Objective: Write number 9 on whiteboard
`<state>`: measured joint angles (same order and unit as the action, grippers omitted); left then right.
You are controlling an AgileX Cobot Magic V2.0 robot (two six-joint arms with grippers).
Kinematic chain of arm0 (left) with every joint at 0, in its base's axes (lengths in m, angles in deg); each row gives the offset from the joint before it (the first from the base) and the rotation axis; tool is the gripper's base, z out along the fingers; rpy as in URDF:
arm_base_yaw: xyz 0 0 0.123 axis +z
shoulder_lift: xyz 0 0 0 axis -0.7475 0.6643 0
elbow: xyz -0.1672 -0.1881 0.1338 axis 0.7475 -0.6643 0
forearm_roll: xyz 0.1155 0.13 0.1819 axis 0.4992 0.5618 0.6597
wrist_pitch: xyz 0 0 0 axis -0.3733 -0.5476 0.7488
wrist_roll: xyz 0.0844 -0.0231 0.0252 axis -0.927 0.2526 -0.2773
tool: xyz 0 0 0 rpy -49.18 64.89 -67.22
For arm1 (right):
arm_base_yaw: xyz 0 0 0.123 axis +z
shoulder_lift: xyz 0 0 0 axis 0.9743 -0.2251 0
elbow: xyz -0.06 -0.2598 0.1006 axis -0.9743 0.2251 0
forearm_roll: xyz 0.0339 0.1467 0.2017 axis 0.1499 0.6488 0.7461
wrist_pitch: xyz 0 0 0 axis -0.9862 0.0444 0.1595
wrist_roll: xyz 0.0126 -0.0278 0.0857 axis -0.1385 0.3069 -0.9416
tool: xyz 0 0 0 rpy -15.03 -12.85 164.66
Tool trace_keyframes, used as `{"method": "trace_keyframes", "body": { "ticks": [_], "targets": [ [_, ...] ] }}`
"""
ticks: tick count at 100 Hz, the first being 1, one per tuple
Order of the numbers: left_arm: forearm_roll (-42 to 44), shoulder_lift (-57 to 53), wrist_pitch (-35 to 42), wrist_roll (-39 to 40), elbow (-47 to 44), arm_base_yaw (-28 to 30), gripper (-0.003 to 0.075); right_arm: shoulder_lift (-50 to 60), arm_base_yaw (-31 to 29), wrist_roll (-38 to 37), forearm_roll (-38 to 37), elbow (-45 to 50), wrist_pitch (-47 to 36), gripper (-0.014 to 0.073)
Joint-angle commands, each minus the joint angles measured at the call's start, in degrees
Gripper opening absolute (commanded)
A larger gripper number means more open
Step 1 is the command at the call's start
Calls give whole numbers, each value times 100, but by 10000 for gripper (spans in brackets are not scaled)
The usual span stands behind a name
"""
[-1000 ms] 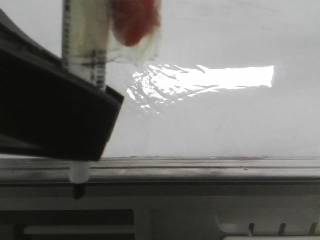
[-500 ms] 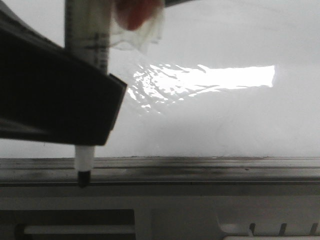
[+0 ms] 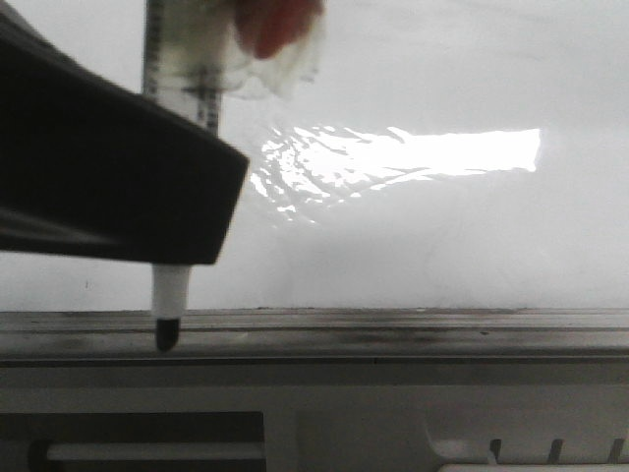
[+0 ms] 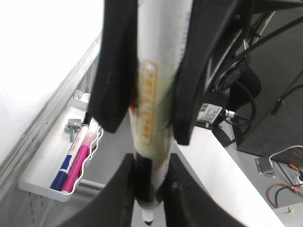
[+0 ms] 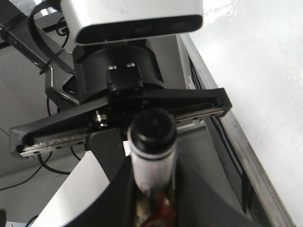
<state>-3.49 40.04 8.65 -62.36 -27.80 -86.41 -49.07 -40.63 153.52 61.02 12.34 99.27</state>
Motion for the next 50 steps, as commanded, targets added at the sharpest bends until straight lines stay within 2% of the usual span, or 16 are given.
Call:
{"method": "trace_keyframes", "body": {
  "ticks": [1,7,13,19,24,35,44,50],
  "targets": [
    [-489,-169,-401,131,135,-33,107,67,23,-89,61,-181,78,-69],
    [-436,-337,-456,456,135,-33,227,92,23,-499,-473,-194,231,-69],
    [-284,-589,-484,705,135,-33,343,101,23,-1182,-1516,-290,537,-69],
    [-91,-867,-484,957,135,-33,398,101,32,-2052,-2581,-508,1072,-69],
    [90,-1156,-405,1189,135,-33,400,101,32,-2717,-3454,-746,1522,-69],
    [647,-1895,49,1947,135,-33,384,154,36,-3549,-4342,-1346,2204,-67],
    [1329,-2524,817,2794,135,-33,326,431,118,-3786,-4654,-1606,1989,-64],
    [1777,-2894,1332,3367,135,-33,281,691,179,-3786,-4782,-1592,1488,-47]
  ]
}}
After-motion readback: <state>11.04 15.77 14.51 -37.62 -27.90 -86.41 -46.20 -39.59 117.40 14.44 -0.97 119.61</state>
